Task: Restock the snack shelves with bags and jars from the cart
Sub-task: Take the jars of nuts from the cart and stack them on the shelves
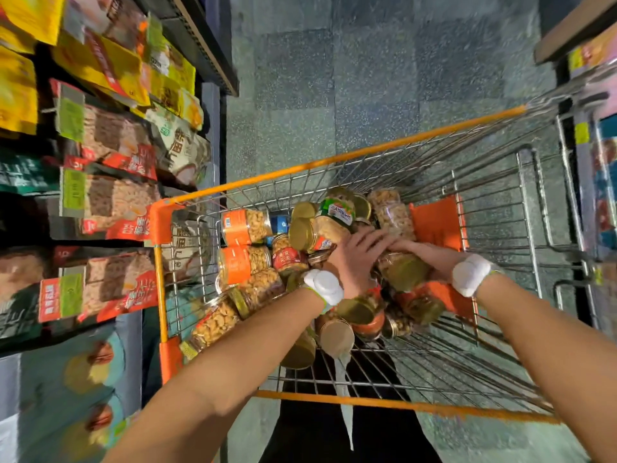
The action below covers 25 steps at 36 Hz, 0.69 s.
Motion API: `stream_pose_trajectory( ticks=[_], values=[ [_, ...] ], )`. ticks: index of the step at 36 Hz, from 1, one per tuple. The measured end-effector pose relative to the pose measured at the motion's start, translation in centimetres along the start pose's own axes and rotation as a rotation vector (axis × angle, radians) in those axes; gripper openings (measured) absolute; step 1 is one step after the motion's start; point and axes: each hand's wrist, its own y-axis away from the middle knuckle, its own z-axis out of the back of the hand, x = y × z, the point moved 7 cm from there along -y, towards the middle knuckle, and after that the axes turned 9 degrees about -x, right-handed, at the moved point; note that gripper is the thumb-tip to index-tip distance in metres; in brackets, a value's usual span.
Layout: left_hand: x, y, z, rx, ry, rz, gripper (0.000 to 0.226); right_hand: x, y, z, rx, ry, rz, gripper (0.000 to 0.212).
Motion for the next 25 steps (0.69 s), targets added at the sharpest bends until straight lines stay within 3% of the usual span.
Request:
stream_pose_trajectory(
  ticks=[3,5,7,10,13,16,19,21,25],
  values=[
    [-1.1,-0.6,0.6,-0.191,0.217,0.125,0.058,0.6,1.0,-0.1,0.034,0.069,0.003,0.028],
    [-0.7,-1.0,1.5,-0.249,0.289,0.187,0.061,1.2,1.1,0.5,-0.027,-0.001,-0.029,0.025],
    [0.1,-0.9,1.9,-0.031,0.349,0.336,0.067,1.3,0.3,2.1,-0.144,-0.206,-0.07,0.04],
    [2.9,0.0,1.6,0.099,0.563,0.676,0.062,1.6,-0.5,5.5,-0.391,-0.269,-0.017,0.051],
    [5.1,0.5,0.8,0.115,0.948,0.922,0.05,2.3,-1.2,7.4,-0.569,0.15,0.139,0.043],
    [6.9,-0.3,1.1,0.052,1.056,0.916,0.077,2.8,-3.1,6.0,-0.526,0.51,0.188,0.029],
    [7.4,-0.6,1.3,0.073,1.134,0.898,0.106,1.8,-6.5,3.9,-0.495,0.743,0.089,0.067],
    [7.1,-0.7,2.2,0.075,1.12,0.838,0.098,0.9,-7.9,2.9,-0.468,0.84,0.066,0.093],
    [6.9,-0.4,3.4,0.092,1.078,0.832,0.095,0.1,-10.0,1.3,-0.412,0.93,0.051,0.122]
  ],
)
